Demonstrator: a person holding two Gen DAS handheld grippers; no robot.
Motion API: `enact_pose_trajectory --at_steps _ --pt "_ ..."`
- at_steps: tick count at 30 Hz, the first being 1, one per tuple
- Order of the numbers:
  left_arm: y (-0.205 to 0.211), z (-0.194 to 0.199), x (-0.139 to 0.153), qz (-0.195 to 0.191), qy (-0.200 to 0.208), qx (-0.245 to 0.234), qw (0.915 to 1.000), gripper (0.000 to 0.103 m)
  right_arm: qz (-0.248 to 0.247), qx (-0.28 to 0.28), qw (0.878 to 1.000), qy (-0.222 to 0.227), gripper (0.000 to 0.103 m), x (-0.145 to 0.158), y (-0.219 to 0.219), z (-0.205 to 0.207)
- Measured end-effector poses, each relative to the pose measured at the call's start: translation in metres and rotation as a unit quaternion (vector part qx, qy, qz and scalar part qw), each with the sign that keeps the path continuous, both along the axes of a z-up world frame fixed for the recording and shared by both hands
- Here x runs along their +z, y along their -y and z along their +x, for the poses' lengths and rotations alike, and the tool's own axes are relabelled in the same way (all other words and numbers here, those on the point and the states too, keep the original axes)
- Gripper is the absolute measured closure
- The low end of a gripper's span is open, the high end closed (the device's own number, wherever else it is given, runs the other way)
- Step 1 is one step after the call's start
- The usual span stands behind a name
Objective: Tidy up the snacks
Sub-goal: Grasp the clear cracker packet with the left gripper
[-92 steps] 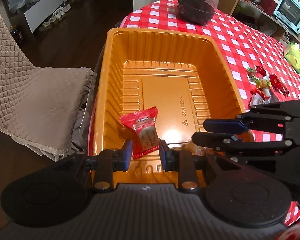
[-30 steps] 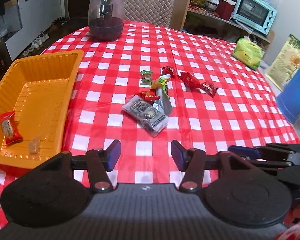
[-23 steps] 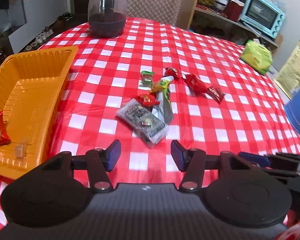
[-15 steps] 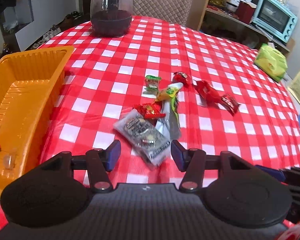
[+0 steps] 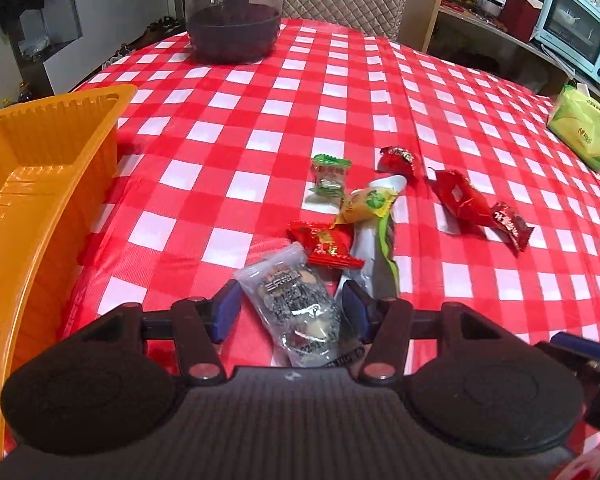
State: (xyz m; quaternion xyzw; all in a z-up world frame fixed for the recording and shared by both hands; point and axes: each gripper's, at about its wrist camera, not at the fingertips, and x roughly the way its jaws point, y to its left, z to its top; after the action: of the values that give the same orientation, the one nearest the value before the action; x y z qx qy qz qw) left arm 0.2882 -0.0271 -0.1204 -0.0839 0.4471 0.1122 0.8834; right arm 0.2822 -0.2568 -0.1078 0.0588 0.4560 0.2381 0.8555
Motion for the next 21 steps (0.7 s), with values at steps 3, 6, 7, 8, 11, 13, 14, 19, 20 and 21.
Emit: enact_pose_trajectory --at_steps 3,6,7,8,11,13,14,19,20,21 --pt "-0.004 0.0 -0.002 -0.001 0.0 -0.011 0.9999 0.053 0.0 0.001 1.0 0.001 0.075 -0.001 -0.003 0.007" --pt "-0.007 -0.003 -0.002 0.002 0.0 -0.022 0.9998 0.062 -0.001 0.004 1.0 0.002 0.075 -0.002 -0.007 0.014" --pt "-0.008 -0.004 -0.002 0.002 0.0 -0.026 0.9997 0.065 -0.001 0.005 1.0 0.003 0.075 -0.002 -0.008 0.016" --pt "-0.01 -0.005 -0.002 0.001 0.001 -0.03 0.9996 0.066 -0.001 0.006 1.0 0.004 0.075 -0.002 -0.01 0.018" --pt "-0.017 -0.007 -0.002 0.002 -0.002 -0.036 0.9993 0.068 -0.002 0.008 1.0 0.008 0.075 -0.001 -0.014 0.027" --pt "-0.021 -0.007 -0.001 0.004 -0.004 -0.037 0.9993 0.068 -0.003 0.009 1.0 0.013 0.075 0.0 -0.017 0.034" --pt "-0.023 -0.007 -0.001 0.004 -0.005 -0.035 0.9994 0.068 -0.004 0.009 1.0 0.016 0.075 0.001 -0.018 0.037" --pt "-0.033 -0.008 0.002 0.004 -0.007 -0.025 0.9997 0.068 0.001 -0.001 0.999 0.035 0.075 0.007 -0.022 0.054" --pt "-0.034 -0.008 0.002 0.005 -0.006 -0.024 0.9997 0.068 0.0 -0.006 0.999 0.039 0.075 0.009 -0.023 0.058" --pt "-0.035 -0.007 0.002 0.009 -0.006 -0.023 0.9997 0.068 0.003 -0.009 0.999 0.042 0.074 0.01 -0.025 0.063"
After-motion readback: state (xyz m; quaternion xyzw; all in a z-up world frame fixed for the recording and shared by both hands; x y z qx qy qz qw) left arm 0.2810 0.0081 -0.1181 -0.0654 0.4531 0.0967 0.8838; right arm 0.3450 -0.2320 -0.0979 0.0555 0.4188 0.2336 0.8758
